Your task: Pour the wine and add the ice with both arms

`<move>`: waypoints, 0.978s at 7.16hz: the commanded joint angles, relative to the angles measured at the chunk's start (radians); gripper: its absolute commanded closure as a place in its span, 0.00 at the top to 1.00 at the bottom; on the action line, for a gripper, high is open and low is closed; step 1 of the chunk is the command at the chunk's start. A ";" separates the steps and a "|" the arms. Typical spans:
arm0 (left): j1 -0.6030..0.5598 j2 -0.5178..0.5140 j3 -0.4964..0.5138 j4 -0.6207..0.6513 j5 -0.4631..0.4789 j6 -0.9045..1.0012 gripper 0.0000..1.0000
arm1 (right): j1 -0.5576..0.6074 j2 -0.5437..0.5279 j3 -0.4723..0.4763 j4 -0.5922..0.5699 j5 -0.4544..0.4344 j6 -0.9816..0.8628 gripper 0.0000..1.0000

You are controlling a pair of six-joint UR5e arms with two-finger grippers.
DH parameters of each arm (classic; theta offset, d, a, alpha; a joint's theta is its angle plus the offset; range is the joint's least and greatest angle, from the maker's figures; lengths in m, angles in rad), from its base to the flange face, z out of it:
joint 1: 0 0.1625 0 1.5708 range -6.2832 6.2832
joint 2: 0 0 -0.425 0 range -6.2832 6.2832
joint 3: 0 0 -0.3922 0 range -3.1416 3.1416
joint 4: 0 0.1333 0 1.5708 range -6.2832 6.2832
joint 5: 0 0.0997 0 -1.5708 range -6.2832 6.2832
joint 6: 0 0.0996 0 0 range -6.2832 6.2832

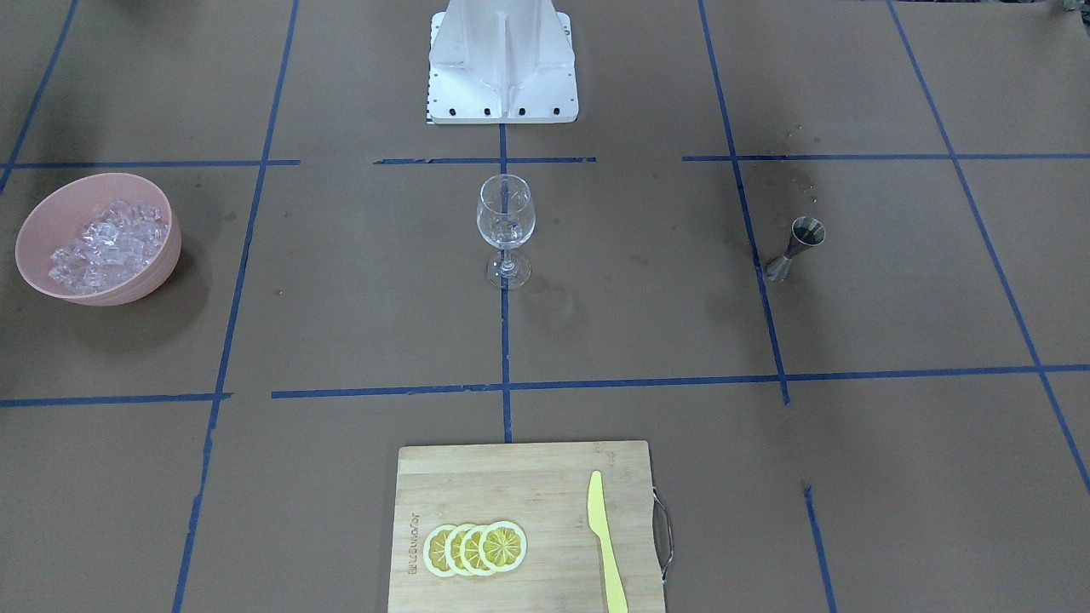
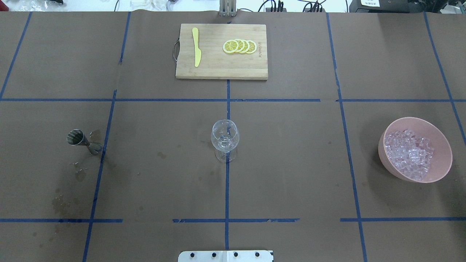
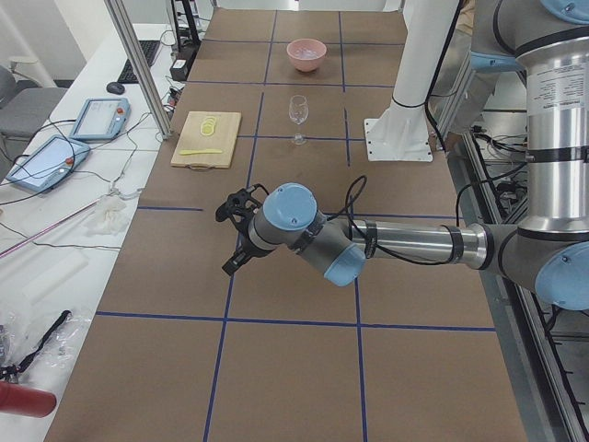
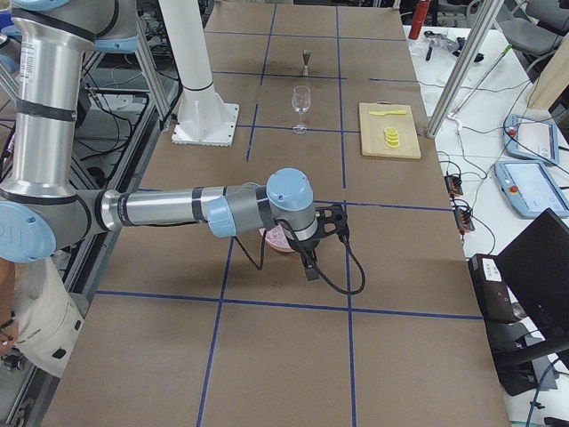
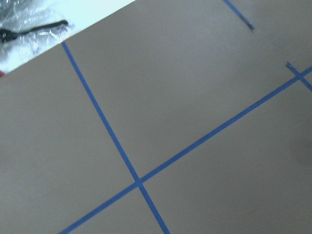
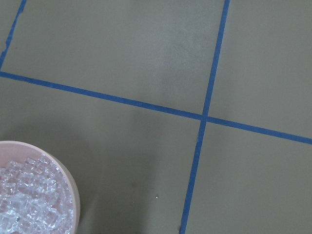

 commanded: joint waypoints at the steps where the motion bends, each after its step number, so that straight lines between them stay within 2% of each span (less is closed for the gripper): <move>1: 0.036 -0.004 0.002 -0.320 0.028 -0.185 1.00 | 0.000 -0.001 -0.007 0.028 0.003 0.007 1.00; 2: 0.109 -0.007 -0.008 -0.390 0.087 -0.331 1.00 | 0.000 0.001 -0.001 0.028 0.003 0.008 1.00; 3: 0.236 -0.006 -0.082 -0.404 0.248 -0.477 1.00 | 0.000 -0.001 -0.001 0.032 0.003 0.017 1.00; 5: 0.455 -0.006 -0.167 -0.406 0.508 -0.654 1.00 | 0.000 -0.007 0.002 0.051 0.003 0.051 1.00; 7: 0.718 0.038 -0.241 -0.407 0.875 -0.760 1.00 | 0.000 -0.012 0.005 0.055 0.003 0.073 1.00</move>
